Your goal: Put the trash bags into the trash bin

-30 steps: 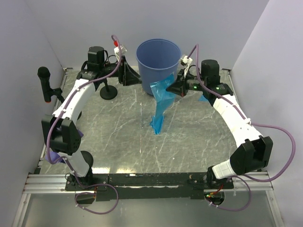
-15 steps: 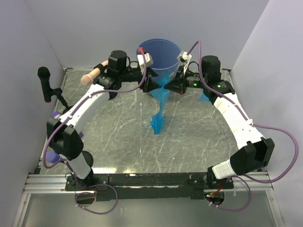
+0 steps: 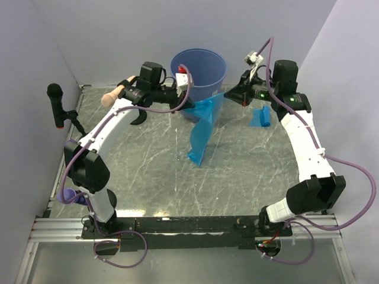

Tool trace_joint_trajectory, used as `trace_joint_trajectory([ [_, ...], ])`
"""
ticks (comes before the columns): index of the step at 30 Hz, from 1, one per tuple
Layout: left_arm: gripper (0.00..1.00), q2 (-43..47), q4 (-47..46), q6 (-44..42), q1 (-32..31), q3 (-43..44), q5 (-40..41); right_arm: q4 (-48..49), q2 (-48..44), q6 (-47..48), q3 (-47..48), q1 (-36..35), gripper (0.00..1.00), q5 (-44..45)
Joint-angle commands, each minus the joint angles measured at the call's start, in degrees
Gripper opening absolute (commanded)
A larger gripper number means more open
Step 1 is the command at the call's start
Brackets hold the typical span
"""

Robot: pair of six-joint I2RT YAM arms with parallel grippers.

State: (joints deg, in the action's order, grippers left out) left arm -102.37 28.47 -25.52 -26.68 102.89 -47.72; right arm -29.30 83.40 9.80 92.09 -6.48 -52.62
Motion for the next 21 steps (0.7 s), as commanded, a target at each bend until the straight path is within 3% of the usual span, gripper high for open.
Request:
trace_joint_trajectory([
  [1, 0.01, 2.9, 6.1, -4.5, 0.7, 2.1, 0.9, 1.6, 0.5, -1.9, 2.1, 1.7, 0.0, 0.0],
  [6, 0.01, 3.7, 4.0, 0.4, 1.8, 3.0, -1.0, 0.1, 1.4, 1.6, 2.2, 1.6, 0.0, 6.7],
  [11, 0.01, 3.6, -3.5, 14.0, 6.2, 2.8, -18.9, 1.9, 1.2, 3.1, 2.3, 1.6, 0.0, 16.9],
  [14, 0.01, 3.4, -13.5, 24.0, 6.8, -1.2, -24.2, 4.1, 2.5, 0.0, 3.0, 1.5, 0.02, 13.0],
  [15, 0.01, 3.2, -17.4, 28.9, 6.7, -2.3, -25.2, 4.7, 3.0, -1.3, 3.1, 1.1, 0.09, 12.2],
  [17, 0.01, 2.7, -25.1, 37.1, 6.8, -4.1, -26.6, 4.6, 3.5, -1.1, 3.6, -0.6, 0.38, 15.8],
  [19, 0.01, 1.9, -32.0, 44.6, 6.9, -4.8, -27.1, 5.0, 2.8, 0.7, 3.8, -2.9, 0.52, 22.4],
  [21, 0.01, 1.2, -35.8, 50.2, 7.3, -5.0, -25.8, 6.3, 1.3, 0.1, 4.0, -3.3, 0.59, 26.9],
])
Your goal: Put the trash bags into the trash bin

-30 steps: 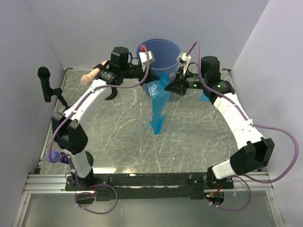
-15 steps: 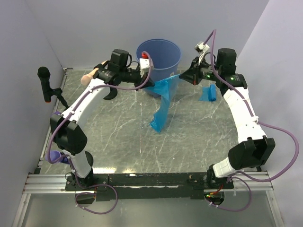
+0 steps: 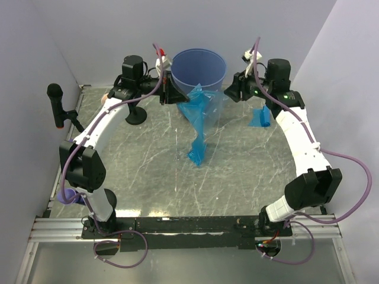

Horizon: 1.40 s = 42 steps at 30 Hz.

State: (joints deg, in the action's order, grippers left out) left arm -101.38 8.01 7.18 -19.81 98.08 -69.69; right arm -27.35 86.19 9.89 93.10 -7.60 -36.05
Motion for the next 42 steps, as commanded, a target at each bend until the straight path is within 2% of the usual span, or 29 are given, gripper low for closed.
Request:
trace_joint_trajectory([
  [1, 0.01, 0.1, -16.2, 19.0, 0.6, -0.3, -3.1, 4.3, -2.3, -0.5, 3.3, -2.1, 0.61, 11.4],
  [4, 0.01, 0.7, -18.7, 21.4, 0.9, -1.9, -1.0, 3.8, -5.9, 1.3, 3.7, -2.9, 0.62, 7.9],
  [7, 0.01, 0.5, -18.4, 22.0, 1.2, -1.8, -0.4, 5.0, -11.4, 5.5, 0.0, -6.6, 0.59, 5.9],
  [12, 0.01, 0.0, -20.6, 24.2, 1.3, -2.2, 0.6, 9.1, -16.8, 8.0, -8.6, -11.4, 0.4, -2.4],
  [13, 0.0, 0.1, -21.0, 24.4, 1.3, -2.2, 0.6, 10.0, -17.1, 7.3, -10.0, -11.7, 0.33, -5.3],
  [16, 0.01, 0.6, -21.5, 24.6, 1.4, -2.1, 0.0, 10.2, -15.4, 4.7, -10.3, -12.2, 0.27, -13.9],
  [17, 0.01, 0.7, -21.5, 24.4, 1.3, -2.0, -0.6, 11.4, -14.8, 3.4, -10.9, -12.5, 0.29, -14.0],
  [20, 0.01, 1.3, -23.0, 25.0, 1.3, -2.5, -3.0, 15.3, -12.1, -0.1, -11.2, -13.4, 0.44, -9.4],
  [25, 0.01, 2.8, -27.9, 27.3, 1.2, -4.9, -6.7, 16.8, -4.2, -3.2, -4.6, -13.7, 0.56, -6.8],
  [26, 0.01, 3.3, -28.9, 27.6, 1.2, -5.5, -7.5, 16.8, -2.9, -3.1, -3.4, -13.8, 0.62, -6.2],
  [28, 0.05, 3.7, -28.6, 26.8, 1.3, -5.8, -9.1, 17.0, -1.8, -2.1, -2.4, -14.2, 0.73, -6.2],
  [30, 0.09, 4.1, -25.6, 24.5, 1.3, -5.4, -10.5, 17.1, -1.4, -0.1, -2.0, -14.6, 0.77, -8.0],
  [33, 0.11, 4.4, -27.0, 25.1, 1.3, -6.1, -12.2, 17.6, -0.9, 2.5, -2.4, -15.8, 0.79, -10.5],
  [37, 0.16, 3.5, -41.4, 36.9, 1.2, -8.5, -14.2, 18.0, 0.2, 4.3, -2.0, -17.1, 0.78, -11.4],
  [40, 0.18, 1.8, -57.2, 49.6, 1.2, -9.8, -15.5, 18.0, 1.5, 5.0, -0.9, -17.7, 0.74, -12.1],
  [42, 0.18, 1.4, -56.5, 49.2, 1.3, -9.2, -15.6, 16.9, 2.4, 6.4, 0.1, -18.0, 0.65, -13.2],
])
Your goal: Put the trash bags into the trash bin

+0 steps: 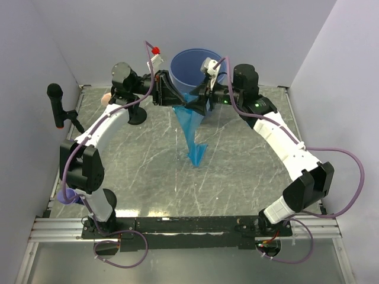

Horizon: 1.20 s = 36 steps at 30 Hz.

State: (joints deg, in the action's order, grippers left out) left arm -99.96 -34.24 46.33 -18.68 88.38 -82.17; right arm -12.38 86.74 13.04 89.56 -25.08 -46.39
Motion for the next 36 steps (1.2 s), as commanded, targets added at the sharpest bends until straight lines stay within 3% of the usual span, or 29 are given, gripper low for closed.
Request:
trace_joint_trajectory([
  [1, 0.17, 0.0, -13.1, 9.1, 0.1, 0.7, -3.2, 1.3, 2.1, 3.8, 4.0, -0.6, 0.6, -3.3],
  [8, 0.01, 0.6, -11.3, 8.4, 1.5, 0.2, -2.3, -0.9, 1.3, 6.3, 3.5, -0.6, 0.07, -4.9],
  [16, 0.01, 1.6, -11.0, 9.2, 4.0, -1.4, -2.6, -2.9, -2.4, 7.3, 2.0, 0.4, 0.0, -7.6],
  [23, 0.35, 1.9, -12.3, 9.0, 5.2, -2.1, -2.6, -2.4, -3.8, 5.9, 0.2, 0.9, 0.0, -10.1],
  [27, 0.36, 2.0, -14.3, 9.2, 7.2, -3.1, -2.3, -3.0, -4.0, 6.1, 0.2, 1.5, 0.0, -10.8],
  [29, 0.34, 2.8, -11.4, 5.1, 7.3, -4.2, -2.9, -2.9, -4.2, 5.7, 0.2, 1.6, 0.0, -11.4],
  [32, 0.33, 4.1, 1.9, -5.9, 7.3, -4.4, -0.5, -2.6, -4.0, 5.1, 0.4, 1.7, 0.0, -11.7],
  [36, 0.29, 4.2, 29.4, -33.9, 6.9, 0.9, 2.4, -2.5, -4.4, 5.0, -0.2, 1.7, 0.0, -11.2],
])
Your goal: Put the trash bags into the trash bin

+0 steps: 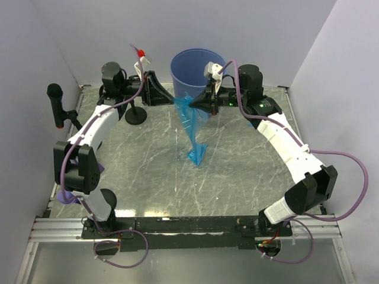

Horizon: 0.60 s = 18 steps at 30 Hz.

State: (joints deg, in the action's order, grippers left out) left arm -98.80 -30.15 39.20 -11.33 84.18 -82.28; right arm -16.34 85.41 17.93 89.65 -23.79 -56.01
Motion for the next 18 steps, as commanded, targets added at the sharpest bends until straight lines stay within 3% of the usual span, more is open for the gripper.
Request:
trace_joint_trajectory([
  [1, 0.28, 3.3, 29.0, -29.9, -0.9, 6.1, 2.8, 1.3, -3.1, 0.3, -0.3, 0.4, 0.0, -1.6],
  [4, 0.21, 4.3, 30.1, -33.3, -1.3, 5.6, 5.5, 1.3, -3.3, 0.0, -0.8, 0.5, 0.0, -1.6],
  [9, 0.17, 4.0, 40.5, -45.3, -1.2, 7.8, 7.4, 1.0, -3.7, 0.1, -1.0, 0.4, 0.0, -0.9],
  [12, 0.17, 5.0, 33.4, -39.7, -1.9, 6.6, 3.8, 1.0, -3.7, 0.1, -1.2, 0.4, 0.0, -0.6],
  [14, 0.22, 6.4, 24.3, -29.5, -3.2, 4.1, 2.1, 1.4, -3.6, -0.4, -1.4, 0.4, 0.01, -0.6],
  [18, 0.26, 5.8, 22.7, -28.6, -6.7, 4.8, 1.1, 2.9, -2.6, -1.8, -1.1, 0.2, 0.02, -1.2],
])
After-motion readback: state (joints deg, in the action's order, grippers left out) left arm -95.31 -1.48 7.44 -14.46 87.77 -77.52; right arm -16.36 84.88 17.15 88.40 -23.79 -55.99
